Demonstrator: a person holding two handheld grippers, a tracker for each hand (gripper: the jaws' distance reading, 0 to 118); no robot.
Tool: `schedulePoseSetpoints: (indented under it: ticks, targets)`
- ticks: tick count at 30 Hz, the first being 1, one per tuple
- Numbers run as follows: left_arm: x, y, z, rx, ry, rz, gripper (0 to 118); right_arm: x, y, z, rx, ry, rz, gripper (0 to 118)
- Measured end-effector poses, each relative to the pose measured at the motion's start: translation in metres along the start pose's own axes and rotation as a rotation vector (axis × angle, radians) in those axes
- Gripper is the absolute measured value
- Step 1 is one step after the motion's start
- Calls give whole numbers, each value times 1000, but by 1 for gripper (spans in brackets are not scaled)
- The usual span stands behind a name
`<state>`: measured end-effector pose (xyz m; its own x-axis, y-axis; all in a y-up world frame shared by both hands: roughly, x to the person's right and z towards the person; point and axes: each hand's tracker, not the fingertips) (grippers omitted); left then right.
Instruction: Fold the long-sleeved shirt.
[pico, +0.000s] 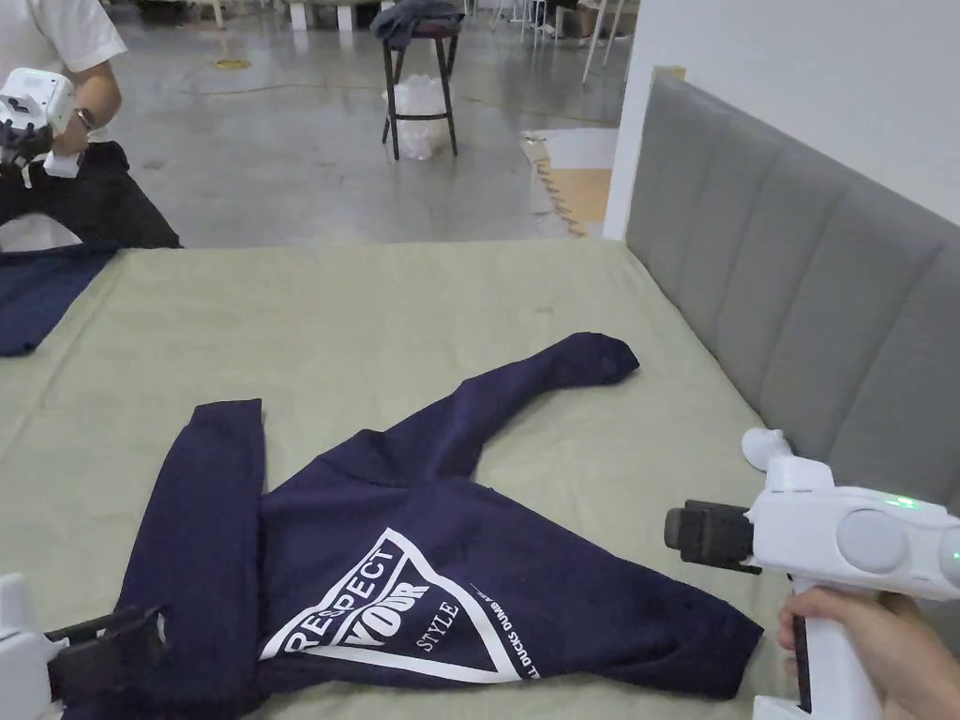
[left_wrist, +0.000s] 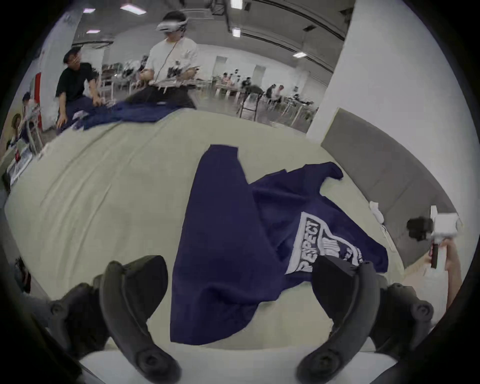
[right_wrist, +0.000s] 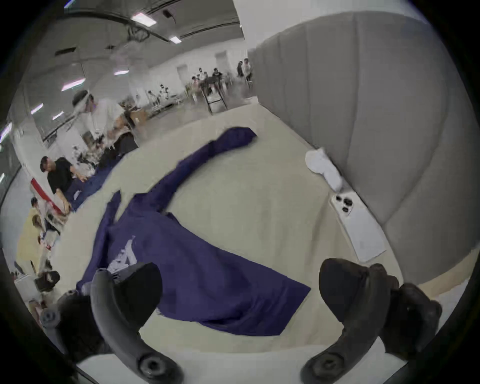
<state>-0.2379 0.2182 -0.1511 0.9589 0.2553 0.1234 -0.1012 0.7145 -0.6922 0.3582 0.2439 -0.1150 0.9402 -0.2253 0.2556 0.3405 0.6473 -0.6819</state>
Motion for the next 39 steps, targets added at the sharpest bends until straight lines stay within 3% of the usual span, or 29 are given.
schedulePoseSetpoints:
  ticks: [1, 2, 3, 4, 6, 8, 9, 11, 12, 16, 21, 22, 24, 25, 26, 27, 28, 30, 39]
  targets:
    - [3, 2, 2, 12, -18, -13, 68, -3, 3, 8, 2, 16, 18, 106]
    - [6, 4, 3, 31, -23, -30, 31, -5, 5, 18, 44, 28, 52, 75]
    - [10, 5, 3, 51, -34, -47, 7, -9, 6, 24, 52, 3, 77, 18]
    - [40, 12, 16, 63, -36, -65, 5, -14, 7, 27, 40, -47, 92, 0]
    - [54, 16, 14, 78, -38, -87, 5, -10, 7, 23, -26, -125, 90, 0]
    - [57, 25, 7, 66, -84, -75, 5, -1, 5, 17, -31, -90, 88, 2]
    - [61, 28, 5, 68, -98, -73, 5, 3, 0, 7, -62, -99, 40, 5]
    - [69, 38, -4, 66, -114, -77, 5, 12, -10, -17, -147, -146, 1, 54]
    - [65, 46, -16, 44, -130, -73, 5, 16, -14, -28, -169, -164, 7, 67]
    - [94, 68, -49, 29, -131, -169, 5, 27, -26, -76, -272, -254, -41, 63]
    - [121, 103, -114, -25, -159, -209, 5, 32, -33, -121, -351, -257, -77, 56]
    - [126, 109, -130, -42, -170, -215, 5, 30, -34, -129, -365, -278, -69, 56]
    - [132, 121, -162, -72, -176, -242, 8, 23, -34, -134, -350, -315, 28, 52]
    - [135, 126, -179, -83, -173, -251, 30, 20, -31, -130, -355, -298, 30, 24]
    - [138, 130, -198, -108, -169, -277, 62, 18, -30, -131, -344, -276, 25, 10]
    - [141, 133, -217, -140, -158, -305, 94, 19, -28, -132, -340, -230, -1, 10]
    - [142, 136, -236, -179, -113, -334, 111, 17, -28, -136, -351, -260, 2, 10]
    - [144, 140, -264, -159, -91, -385, 102, 15, -31, -136, -350, -272, 25, 10]
    - [145, 129, -354, -409, -48, -400, 96, 10, -32, -137, -349, -288, 65, 10]
